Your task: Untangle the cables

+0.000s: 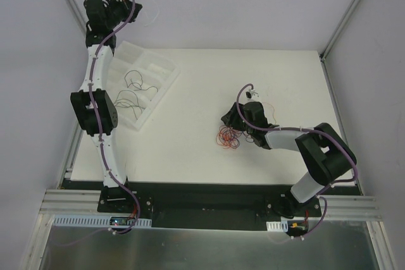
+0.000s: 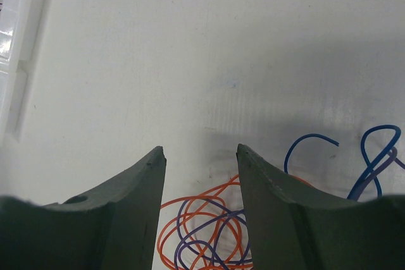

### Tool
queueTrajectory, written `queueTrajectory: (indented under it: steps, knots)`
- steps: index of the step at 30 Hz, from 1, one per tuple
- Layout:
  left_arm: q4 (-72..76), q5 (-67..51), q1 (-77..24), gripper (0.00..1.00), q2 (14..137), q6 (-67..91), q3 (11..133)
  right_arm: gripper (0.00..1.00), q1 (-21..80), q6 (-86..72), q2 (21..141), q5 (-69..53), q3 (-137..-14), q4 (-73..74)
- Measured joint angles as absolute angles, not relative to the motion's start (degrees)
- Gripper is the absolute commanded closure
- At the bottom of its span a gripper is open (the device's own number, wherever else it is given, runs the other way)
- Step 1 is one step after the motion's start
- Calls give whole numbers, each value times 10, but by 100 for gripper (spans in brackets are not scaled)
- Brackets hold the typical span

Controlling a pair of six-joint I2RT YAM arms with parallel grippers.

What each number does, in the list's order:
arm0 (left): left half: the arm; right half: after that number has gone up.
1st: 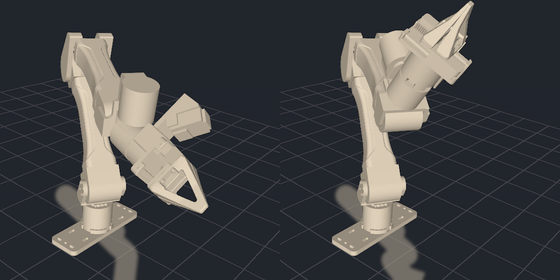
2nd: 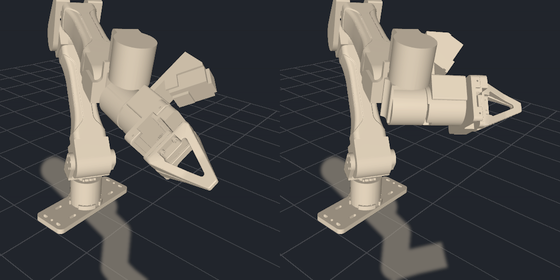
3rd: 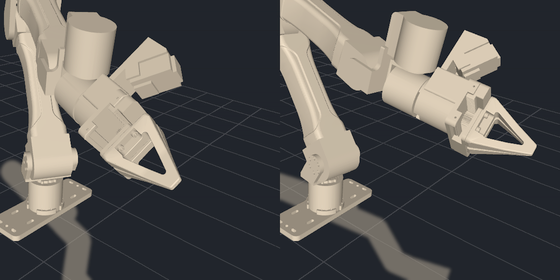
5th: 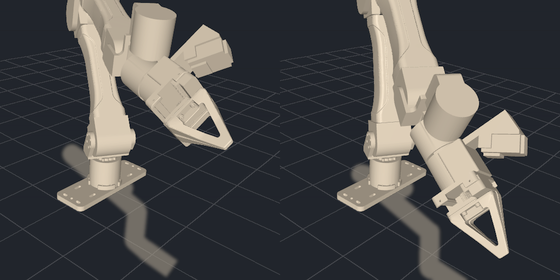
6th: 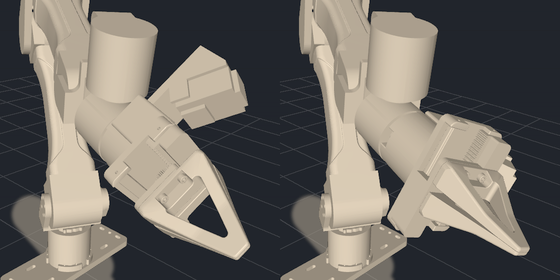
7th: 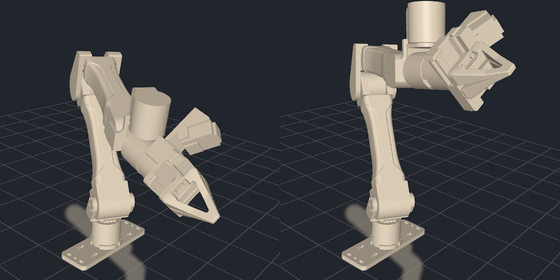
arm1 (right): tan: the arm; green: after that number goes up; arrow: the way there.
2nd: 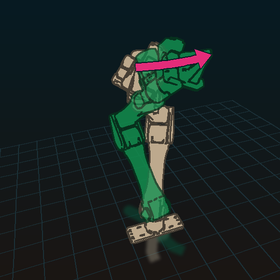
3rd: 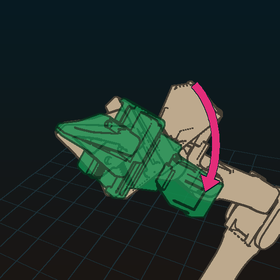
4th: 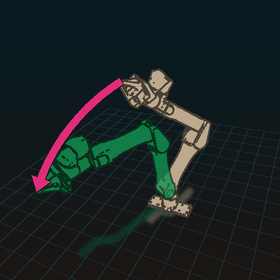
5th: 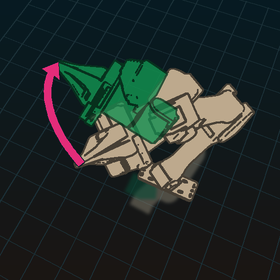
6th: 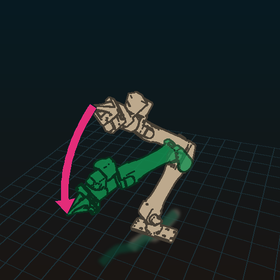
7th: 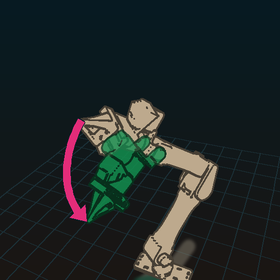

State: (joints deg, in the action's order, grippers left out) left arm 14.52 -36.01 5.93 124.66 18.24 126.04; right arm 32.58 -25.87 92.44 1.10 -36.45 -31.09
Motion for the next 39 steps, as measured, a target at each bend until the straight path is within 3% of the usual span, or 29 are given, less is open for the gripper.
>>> queueTrajectory:
  steps: [3,8,14,24,32,35,38,39]
  knots:
    - [121,-348,52,100,1246,133,1247,48,326,-259,924,11,-364,-311]
    - [116,-316,25,100,1203,107,1087,48,326,-259,924,11,-364,-311]
    - [51,-263,1,100,1200,97,996,48,326,-259,924,10,-364,-312]
    - [-105,-167,1,100,1273,65,1130,48,325,-261,924,8,-364,-327]
    - [-182,-82,-9,100,1300,10,1143,48,321,-265,924,-5,-363,-339]
    - [-204,-59,-18,91,1316,-4,1157,48,321,-265,924,-9,-363,-341]
    - [-225,-37,-30,63,1329,-22,1182,48,321,-265,924,-10,-361,-342]
    - [-230,-29,-32,58,1331,-27,1188,48,321,-265,924,-10,-360,-343]
